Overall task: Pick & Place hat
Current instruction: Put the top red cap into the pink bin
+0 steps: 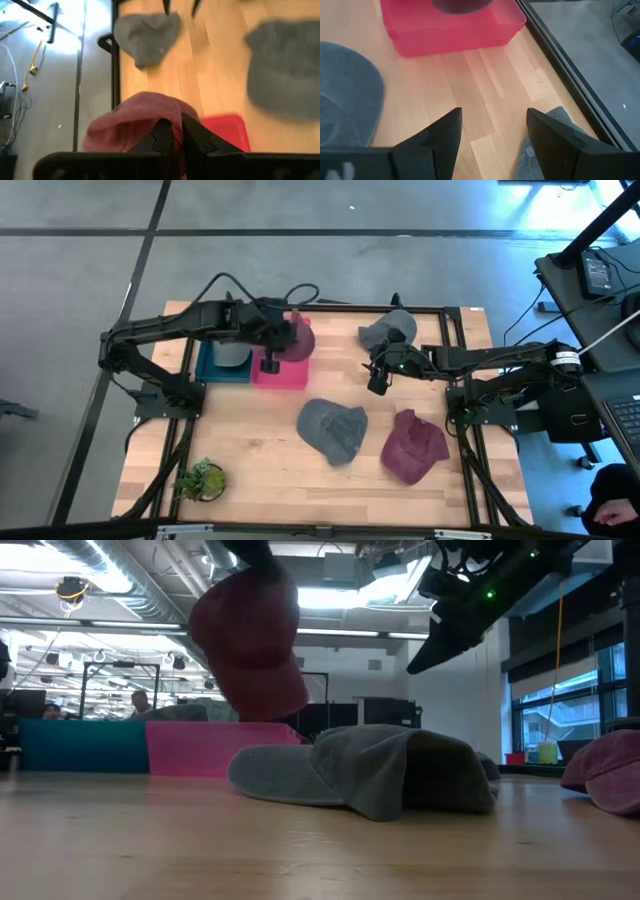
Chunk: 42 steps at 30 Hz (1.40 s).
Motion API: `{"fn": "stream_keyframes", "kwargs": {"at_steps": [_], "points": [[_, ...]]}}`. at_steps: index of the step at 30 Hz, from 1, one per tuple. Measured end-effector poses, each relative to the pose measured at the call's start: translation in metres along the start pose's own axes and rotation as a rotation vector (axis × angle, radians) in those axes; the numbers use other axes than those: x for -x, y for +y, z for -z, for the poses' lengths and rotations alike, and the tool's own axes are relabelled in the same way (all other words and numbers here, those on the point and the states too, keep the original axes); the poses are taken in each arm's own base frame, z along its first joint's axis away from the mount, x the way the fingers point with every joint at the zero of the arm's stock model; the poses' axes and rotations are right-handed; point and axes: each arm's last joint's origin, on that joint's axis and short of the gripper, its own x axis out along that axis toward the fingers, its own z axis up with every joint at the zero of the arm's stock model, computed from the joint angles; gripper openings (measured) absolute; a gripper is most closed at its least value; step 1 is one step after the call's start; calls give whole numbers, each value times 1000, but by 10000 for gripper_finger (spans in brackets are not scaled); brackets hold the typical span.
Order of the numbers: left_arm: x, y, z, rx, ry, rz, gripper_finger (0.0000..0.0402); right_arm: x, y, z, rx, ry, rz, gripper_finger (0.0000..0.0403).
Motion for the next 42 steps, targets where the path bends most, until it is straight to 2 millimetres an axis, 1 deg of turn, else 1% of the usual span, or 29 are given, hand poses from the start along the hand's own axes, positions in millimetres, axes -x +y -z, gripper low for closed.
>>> {"fn": "stream_keyframes", "kwargs": {"at_steps": [6, 9, 13, 17, 21, 25, 29, 32, 34, 37, 40, 42], "points": [[-7, -4, 12, -96, 157, 19, 17, 0, 0, 0, -24, 0, 0, 220], [-11, -4, 11, -103, 160, 36, 17, 0, 0, 0, -28, 0, 1, 220], [-24, -7, 12, -196, 200, 92, 17, 0, 0, 0, -49, 0, 1, 220], [-44, -12, 14, -252, 274, 140, 17, -1, 1, 2, -51, -5, 1, 220], [-67, -15, 16, -340, 370, 150, 17, -5, 2, 11, -46, 3, 1, 220], [-94, -10, 23, -381, 489, 105, 17, -9, 4, 20, -42, 12, 2, 220], [-121, -5, 33, -354, 573, 113, 17, -11, 5, 29, -37, 27, 2, 220], [-141, 1, 38, -343, 645, 29, 17, -13, 6, 32, -38, 8, 2, 220], [-151, 5, 41, -379, 691, -34, 18, -14, 6, 34, -37, 8, 2, 220], [-163, 7, 42, -439, 686, -32, 18, -14, 6, 34, -39, 5, 2, 220], [-172, 7, 43, -418, 639, 14, 18, -14, 6, 34, -39, 6, 5, 220], [-174, 8, 44, -414, 644, 16, 18, -14, 5, 34, -39, 5, 12, 220]]}}
